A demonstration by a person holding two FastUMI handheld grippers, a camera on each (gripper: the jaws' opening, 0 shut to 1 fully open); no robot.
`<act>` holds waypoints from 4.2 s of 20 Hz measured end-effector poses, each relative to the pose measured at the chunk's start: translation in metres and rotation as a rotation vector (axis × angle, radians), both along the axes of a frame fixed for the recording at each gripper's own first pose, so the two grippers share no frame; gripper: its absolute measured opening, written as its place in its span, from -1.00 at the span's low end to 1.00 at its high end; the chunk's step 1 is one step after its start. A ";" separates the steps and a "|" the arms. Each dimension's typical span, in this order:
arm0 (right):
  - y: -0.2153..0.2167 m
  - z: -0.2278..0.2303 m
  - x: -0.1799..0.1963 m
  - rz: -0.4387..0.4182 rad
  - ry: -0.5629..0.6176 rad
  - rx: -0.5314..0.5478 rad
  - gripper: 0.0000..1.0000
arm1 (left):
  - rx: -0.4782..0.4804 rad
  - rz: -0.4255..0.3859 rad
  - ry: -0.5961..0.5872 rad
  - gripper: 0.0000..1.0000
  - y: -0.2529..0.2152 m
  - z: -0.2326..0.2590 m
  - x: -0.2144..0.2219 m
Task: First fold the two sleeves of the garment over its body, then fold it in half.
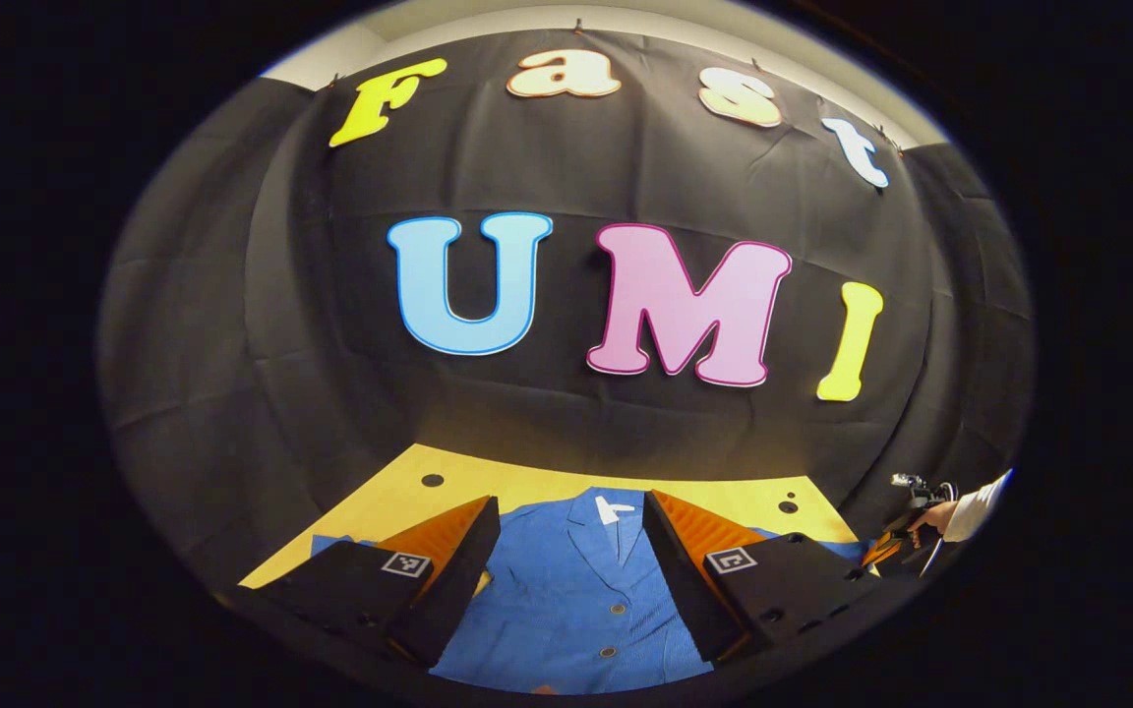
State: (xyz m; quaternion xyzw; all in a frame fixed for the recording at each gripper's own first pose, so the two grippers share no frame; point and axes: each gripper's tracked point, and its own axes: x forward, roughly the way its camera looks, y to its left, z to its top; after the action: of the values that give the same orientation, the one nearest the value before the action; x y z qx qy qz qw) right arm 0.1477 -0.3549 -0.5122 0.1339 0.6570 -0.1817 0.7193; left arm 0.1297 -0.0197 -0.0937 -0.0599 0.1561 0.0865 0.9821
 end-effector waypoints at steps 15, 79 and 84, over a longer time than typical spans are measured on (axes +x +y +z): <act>0.379 0.224 0.192 0.281 -0.493 0.133 -0.92 | -0.037 0.150 -0.015 0.68 0.208 -0.020 -0.096; 0.400 0.194 -0.029 0.462 -0.420 0.504 0.89 | -0.355 0.207 0.612 -1.00 0.370 -0.320 0.009; 0.402 0.194 -0.027 0.438 -0.438 0.553 0.89 | -0.189 0.080 0.461 -1.00 0.338 -0.217 0.054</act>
State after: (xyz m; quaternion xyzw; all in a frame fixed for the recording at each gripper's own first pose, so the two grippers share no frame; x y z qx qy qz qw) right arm 0.1205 0.0474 -0.3184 0.2147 0.5254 0.1920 0.8006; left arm 0.1834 0.3188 -0.3111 -0.1361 0.3810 0.1216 0.9064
